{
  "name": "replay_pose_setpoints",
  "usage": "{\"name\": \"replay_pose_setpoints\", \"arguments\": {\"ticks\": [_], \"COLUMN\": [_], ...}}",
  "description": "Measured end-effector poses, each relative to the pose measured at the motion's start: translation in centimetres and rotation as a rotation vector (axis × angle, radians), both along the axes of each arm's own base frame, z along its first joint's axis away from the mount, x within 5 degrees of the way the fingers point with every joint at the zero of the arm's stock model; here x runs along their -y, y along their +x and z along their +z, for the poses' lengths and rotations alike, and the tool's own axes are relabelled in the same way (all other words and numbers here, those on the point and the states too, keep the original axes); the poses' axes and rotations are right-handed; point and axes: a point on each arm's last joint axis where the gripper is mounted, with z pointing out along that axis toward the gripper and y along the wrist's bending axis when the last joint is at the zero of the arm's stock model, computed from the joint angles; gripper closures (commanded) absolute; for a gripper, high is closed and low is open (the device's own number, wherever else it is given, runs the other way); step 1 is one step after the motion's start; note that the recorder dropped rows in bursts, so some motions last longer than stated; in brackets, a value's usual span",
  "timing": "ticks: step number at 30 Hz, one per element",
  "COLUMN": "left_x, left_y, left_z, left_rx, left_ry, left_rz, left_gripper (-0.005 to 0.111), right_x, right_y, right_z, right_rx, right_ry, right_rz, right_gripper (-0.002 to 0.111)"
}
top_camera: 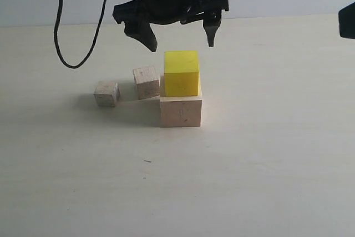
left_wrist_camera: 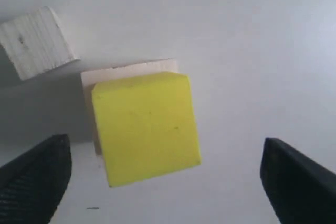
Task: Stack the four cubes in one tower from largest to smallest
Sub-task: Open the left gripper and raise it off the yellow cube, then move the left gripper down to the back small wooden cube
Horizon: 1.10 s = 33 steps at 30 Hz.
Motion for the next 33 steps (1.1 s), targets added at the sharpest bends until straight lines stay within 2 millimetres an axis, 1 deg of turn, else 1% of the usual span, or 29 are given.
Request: {"name": "replay_pose_setpoints", "arguments": {"ticks": [6, 11, 17, 20, 21, 24, 27, 30, 33], "left_x": [-0.6, -1.4, -2.6, -3.5, -3.9, -5.9, -8.7, -11.6, -14.2], "left_y": [-0.6, -1.5, -2.9, -3.6, -3.8, -3.9, -3.6, -3.5, -3.7], "left_z": [2.0, 4.9, 8.1, 8.7, 8.5, 7.7, 6.2, 4.3, 2.4], "left_rx": [0.073, 0.138, 0.244, 0.283, 0.287, 0.297, 0.271, 0.214, 0.153], "left_ry": [0.006, -0.017, -0.019, 0.020, 0.046, 0.147, 0.257, 0.343, 0.404], "left_rz": [-0.124, -0.174, -0.307, -0.388, -0.413, -0.482, -0.520, -0.582, -0.682], "left_gripper": [0.014, 0.014, 0.014, 0.014, 0.014, 0.014, 0.014, 0.014, 0.014], "right_x": [0.0, 0.0, 0.0, 0.0, 0.0, 0.0, 0.0, 0.0, 0.0], "right_y": [0.0, 0.0, 0.0, 0.0, 0.0, 0.0, 0.0, 0.0, 0.0], "right_z": [0.0, 0.0, 0.0, 0.0, 0.0, 0.0, 0.0, 0.0, 0.0], "right_rx": [0.000, 0.000, 0.000, 0.000, 0.000, -0.001, -0.001, -0.001, -0.001], "right_ry": [0.000, 0.000, 0.000, 0.000, 0.000, 0.000, 0.000, 0.000, 0.000], "right_rz": [0.000, 0.000, 0.000, 0.000, 0.000, 0.000, 0.000, 0.000, 0.000], "right_gripper": [0.108, 0.108, 0.108, 0.108, 0.108, 0.108, 0.108, 0.108, 0.108]}}
